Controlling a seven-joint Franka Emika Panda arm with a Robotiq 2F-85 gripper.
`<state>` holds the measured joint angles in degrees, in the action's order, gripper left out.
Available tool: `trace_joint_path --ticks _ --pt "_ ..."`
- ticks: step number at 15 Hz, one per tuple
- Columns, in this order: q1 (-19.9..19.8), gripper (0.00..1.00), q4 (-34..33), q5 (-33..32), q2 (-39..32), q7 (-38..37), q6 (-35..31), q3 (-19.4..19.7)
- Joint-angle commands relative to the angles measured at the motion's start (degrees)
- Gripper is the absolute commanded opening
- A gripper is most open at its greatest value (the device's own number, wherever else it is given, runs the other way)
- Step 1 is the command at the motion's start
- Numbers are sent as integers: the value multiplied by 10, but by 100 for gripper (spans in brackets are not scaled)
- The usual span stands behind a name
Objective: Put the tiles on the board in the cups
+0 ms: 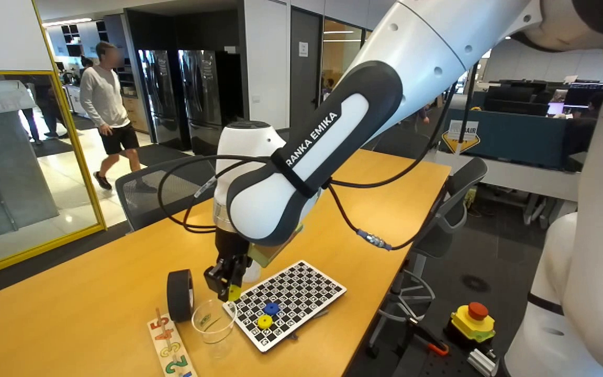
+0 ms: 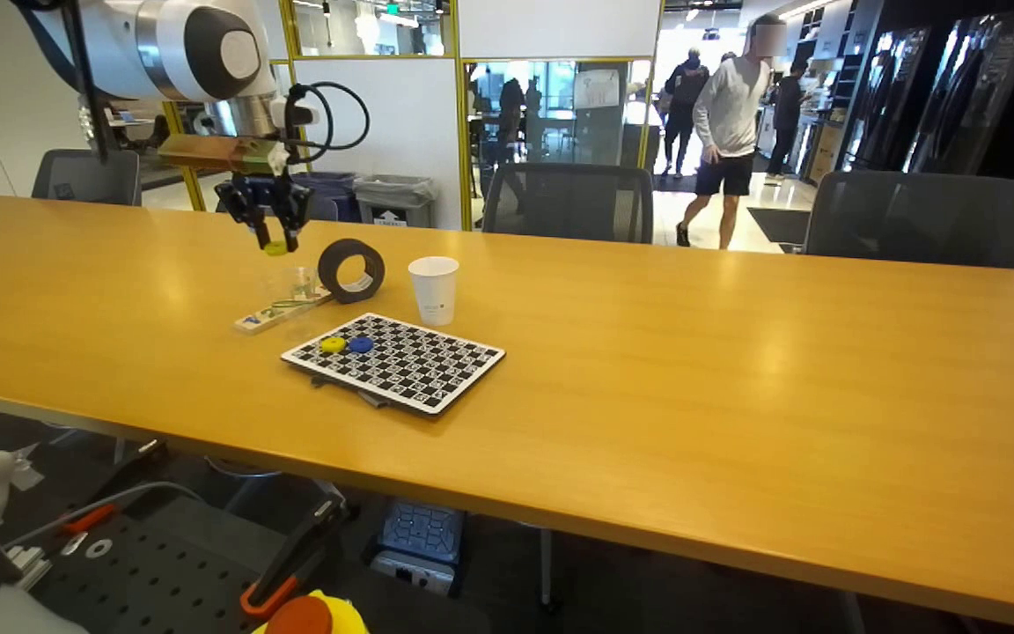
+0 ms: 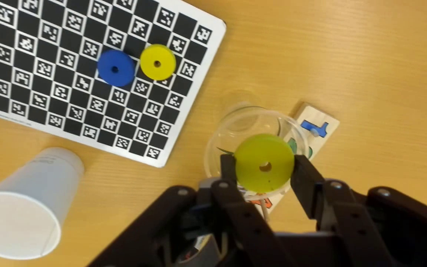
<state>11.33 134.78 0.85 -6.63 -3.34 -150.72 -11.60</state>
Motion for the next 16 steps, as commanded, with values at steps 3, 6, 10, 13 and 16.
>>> trace_joint_path --ticks 3,6,10,13,16 --pt "7 22 -63 44 -51 25 14 -21" --pt "6 22 -86 45 -79 22 19 -21" --pt "4 22 -108 41 -109 20 25 -18" --pt "1 22 -121 41 -125 19 29 -15" --pt "1 29 -129 35 -134 9 37 -9"
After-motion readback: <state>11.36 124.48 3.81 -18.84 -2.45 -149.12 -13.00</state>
